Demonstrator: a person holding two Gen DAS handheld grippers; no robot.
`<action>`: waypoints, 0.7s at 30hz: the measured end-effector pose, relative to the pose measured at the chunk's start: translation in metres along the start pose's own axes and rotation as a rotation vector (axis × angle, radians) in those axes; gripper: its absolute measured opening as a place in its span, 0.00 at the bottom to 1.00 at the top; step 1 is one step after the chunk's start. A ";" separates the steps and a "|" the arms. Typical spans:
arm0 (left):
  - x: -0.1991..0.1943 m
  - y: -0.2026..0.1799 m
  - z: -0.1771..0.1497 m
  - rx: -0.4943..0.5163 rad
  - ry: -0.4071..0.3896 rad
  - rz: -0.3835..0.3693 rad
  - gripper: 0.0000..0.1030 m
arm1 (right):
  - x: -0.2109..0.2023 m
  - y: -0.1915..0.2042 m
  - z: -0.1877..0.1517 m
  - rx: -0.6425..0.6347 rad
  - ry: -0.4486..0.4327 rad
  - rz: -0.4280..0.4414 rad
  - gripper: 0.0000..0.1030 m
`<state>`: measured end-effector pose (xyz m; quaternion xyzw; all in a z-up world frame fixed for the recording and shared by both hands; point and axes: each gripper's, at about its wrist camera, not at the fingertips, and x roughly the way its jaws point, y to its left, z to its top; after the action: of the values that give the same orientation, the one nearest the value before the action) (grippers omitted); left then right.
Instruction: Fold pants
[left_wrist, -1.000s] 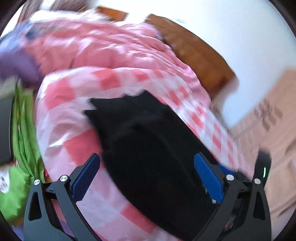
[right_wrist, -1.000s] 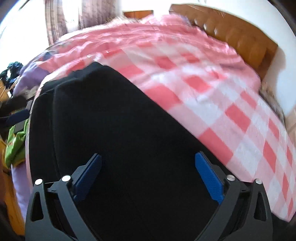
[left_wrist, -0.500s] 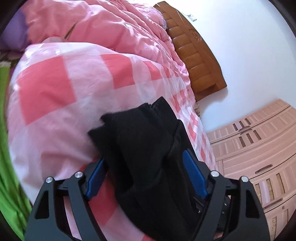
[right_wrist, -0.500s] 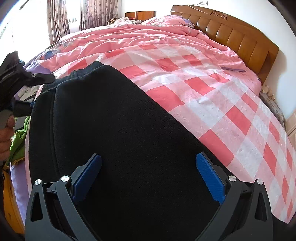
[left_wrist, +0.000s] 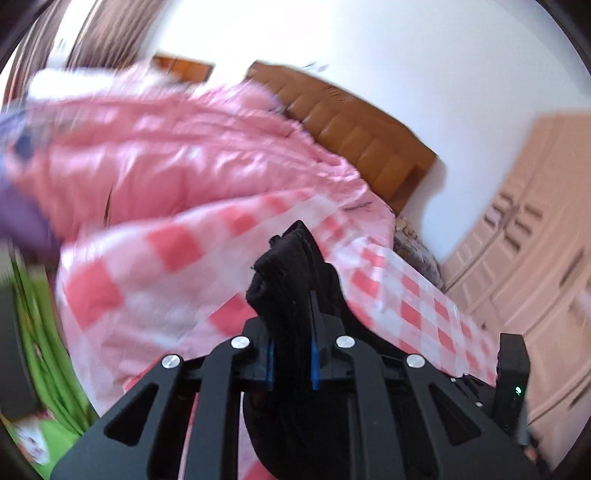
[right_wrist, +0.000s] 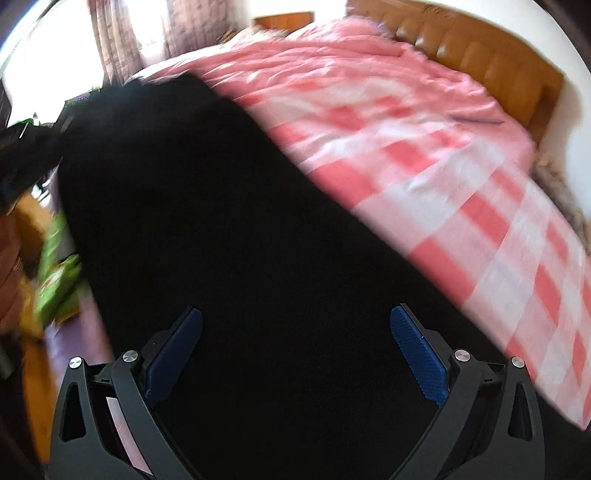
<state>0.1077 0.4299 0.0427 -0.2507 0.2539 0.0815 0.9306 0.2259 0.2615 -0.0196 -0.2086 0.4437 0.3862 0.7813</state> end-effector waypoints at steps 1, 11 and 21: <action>-0.006 -0.015 0.002 0.050 -0.012 0.007 0.12 | -0.010 0.009 -0.008 -0.064 0.002 -0.051 0.96; -0.054 -0.172 -0.058 0.385 -0.068 -0.147 0.12 | -0.074 -0.056 -0.079 0.163 -0.141 -0.010 0.95; -0.003 -0.300 -0.247 0.868 0.098 -0.201 0.14 | -0.222 -0.186 -0.255 0.668 -0.408 -0.230 0.95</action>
<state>0.0824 0.0456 -0.0127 0.1359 0.2829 -0.1356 0.9397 0.1682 -0.1161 0.0348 0.0895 0.3542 0.1644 0.9162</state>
